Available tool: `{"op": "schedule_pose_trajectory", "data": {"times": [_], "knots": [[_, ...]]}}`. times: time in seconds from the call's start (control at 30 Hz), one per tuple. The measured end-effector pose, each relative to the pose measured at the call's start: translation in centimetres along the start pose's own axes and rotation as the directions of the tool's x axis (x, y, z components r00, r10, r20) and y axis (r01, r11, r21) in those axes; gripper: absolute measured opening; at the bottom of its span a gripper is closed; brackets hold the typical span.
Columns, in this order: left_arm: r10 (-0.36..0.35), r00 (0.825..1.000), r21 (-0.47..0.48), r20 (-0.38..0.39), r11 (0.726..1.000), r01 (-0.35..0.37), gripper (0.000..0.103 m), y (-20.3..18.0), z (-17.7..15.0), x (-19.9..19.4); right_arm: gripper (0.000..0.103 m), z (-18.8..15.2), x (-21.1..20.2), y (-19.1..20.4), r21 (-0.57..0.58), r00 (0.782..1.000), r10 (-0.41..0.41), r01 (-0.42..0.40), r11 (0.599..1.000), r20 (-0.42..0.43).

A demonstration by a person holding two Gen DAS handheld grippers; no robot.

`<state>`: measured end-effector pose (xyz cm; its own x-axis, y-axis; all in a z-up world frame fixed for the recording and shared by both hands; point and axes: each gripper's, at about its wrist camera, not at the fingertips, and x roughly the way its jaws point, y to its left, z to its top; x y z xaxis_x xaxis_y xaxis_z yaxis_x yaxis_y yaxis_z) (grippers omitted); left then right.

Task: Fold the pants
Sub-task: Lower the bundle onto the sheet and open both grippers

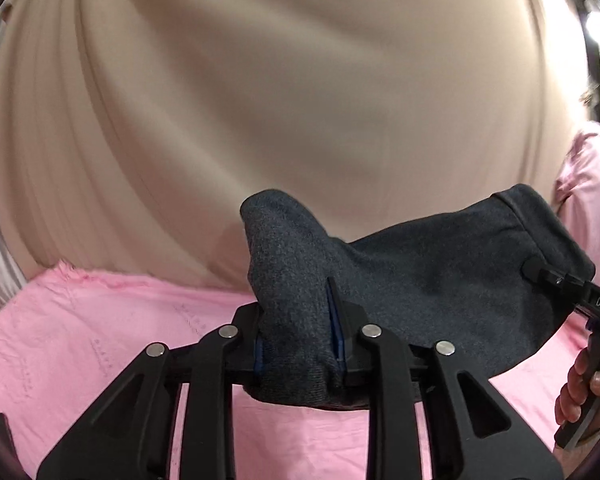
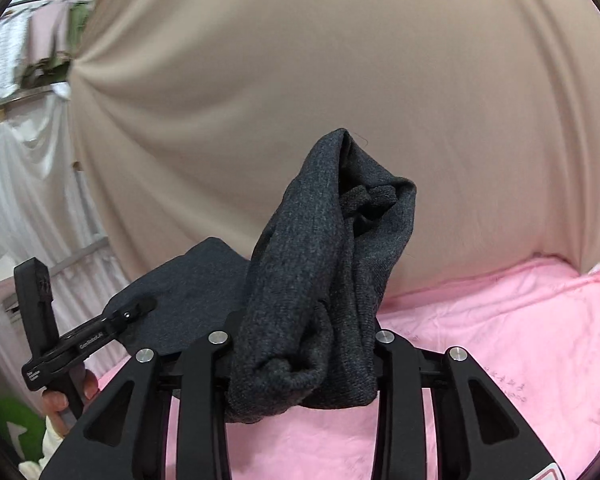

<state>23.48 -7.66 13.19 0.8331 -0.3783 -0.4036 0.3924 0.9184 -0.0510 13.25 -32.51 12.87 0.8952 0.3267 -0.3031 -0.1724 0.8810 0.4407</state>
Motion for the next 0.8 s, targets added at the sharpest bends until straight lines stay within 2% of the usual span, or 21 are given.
{"op": "schedule_pose_trajectory", "data": {"times": [0.03,0.07,0.1,0.17,0.2,0.23,0.27,0.33,0.4,0.47,0.5,0.53,0.57,0.63,0.67,0.7,0.73,0.77,0.8], "knots": [[0.001,0.999,-0.013,-0.045,1.0,-0.001,0.029,0.6,-1.1,3.7,0.04,-1.1,3.2,-2.1,0.011,0.997,-0.043,0.043,0.999,-0.057],[0.022,0.996,-0.031,-0.086,0.999,-0.024,0.035,1.4,-2.7,7.3,0.04,-2.7,6.4,-4.0,0.024,0.986,-0.105,0.109,0.994,-0.132],[0.073,0.988,-0.029,-0.133,0.997,-0.077,0.052,1.9,-4.1,9.9,0.042,-4.5,9.0,-6.3,0.04,0.959,-0.166,0.18,0.983,-0.228],[0.204,0.943,0.02,-0.264,0.978,-0.206,0.054,3.6,-8.0,15.1,0.042,-7.9,11.5,-10.3,0.042,0.878,-0.296,0.336,0.941,-0.376],[0.24,0.905,0.041,-0.351,0.97,-0.242,0.053,5.1,-10.1,17.0,0.042,-8.7,11.0,-11.4,0.043,0.861,-0.333,0.377,0.925,-0.383],[0.22,0.881,-0.008,-0.419,0.969,-0.246,0.051,7.2,-11.8,17.5,0.043,-9.1,9.4,-12.3,0.069,0.875,-0.325,0.372,0.926,-0.359],[0.188,0.875,-0.061,-0.446,0.969,-0.239,0.051,8.6,-12.4,17.3,0.044,-9.0,8.0,-12.5,0.086,0.892,-0.308,0.353,0.931,-0.331],[0.082,0.882,-0.243,-0.464,0.946,-0.215,0.051,12.3,-12.7,16.0,0.046,-7.4,4.8,-11.1,0.042,0.899,-0.378,0.396,0.917,-0.223],[0.058,0.906,-0.317,-0.42,0.926,-0.207,0.051,13.1,-10.7,15.1,0.043,-5.5,4.6,-8.2,-0.049,0.919,-0.347,0.344,0.938,-0.188],[0.06,0.939,-0.282,-0.339,0.946,-0.162,0.051,11.0,-7.6,14.6,0.042,-4.2,6.2,-5.4,-0.118,0.937,-0.293,0.275,0.954,-0.19],[0.069,0.948,-0.252,-0.309,0.956,-0.152,0.052,9.6,-6.8,14.6,0.042,-3.6,7.7,-4.1,-0.145,0.95,-0.244,0.218,0.965,-0.196],[0.078,0.957,-0.214,-0.28,0.967,-0.141,0.053,7.7,-5.9,14.8,0.042,-3.4,9.0,-3.4,-0.167,0.952,-0.229,0.198,0.966,-0.201],[0.071,0.963,-0.167,-0.258,0.979,-0.117,0.054,5.2,-5.1,15.5,0.042,-3.3,10.2,-3.0,-0.194,0.949,-0.236,0.197,0.961,-0.21],[0.047,0.964,-0.095,-0.262,0.993,-0.075,0.055,2.3,-5.1,17.4,0.04,-3.5,13.4,-3.5,-0.273,0.923,-0.312,0.248,0.93,-0.224],[0.046,0.961,-0.07,-0.272,0.995,-0.068,0.056,1.2,-5.6,18.5,0.04,-4.0,14.9,-5.0,-0.29,0.896,-0.377,0.306,0.907,-0.234],[0.069,0.951,-0.031,-0.303,0.996,-0.082,0.058,0.2,-6.3,20.7,0.04,-4.4,16.2,-6.5,-0.28,0.867,-0.423,0.35,0.894,-0.265],[0.108,0.929,0.012,-0.354,0.994,-0.11,0.058,-0.4,-7.6,23.2,0.037,-5.3,17.5,-9.3,-0.243,0.831,-0.449,0.385,0.89,-0.327],[0.155,0.895,0.052,-0.419,0.988,-0.147,0.058,-0.5,-9.4,25.5,0.029,-6.2,18.1,-11.2,-0.209,0.821,-0.444,0.392,0.896,-0.36],[0.188,0.863,0.069,-0.468,0.982,-0.176,0.057,0.1,-11.1,27.2,0.029,-6.2,17.3,-11.7,-0.187,0.85,-0.411,0.368,0.911,-0.329]]}}
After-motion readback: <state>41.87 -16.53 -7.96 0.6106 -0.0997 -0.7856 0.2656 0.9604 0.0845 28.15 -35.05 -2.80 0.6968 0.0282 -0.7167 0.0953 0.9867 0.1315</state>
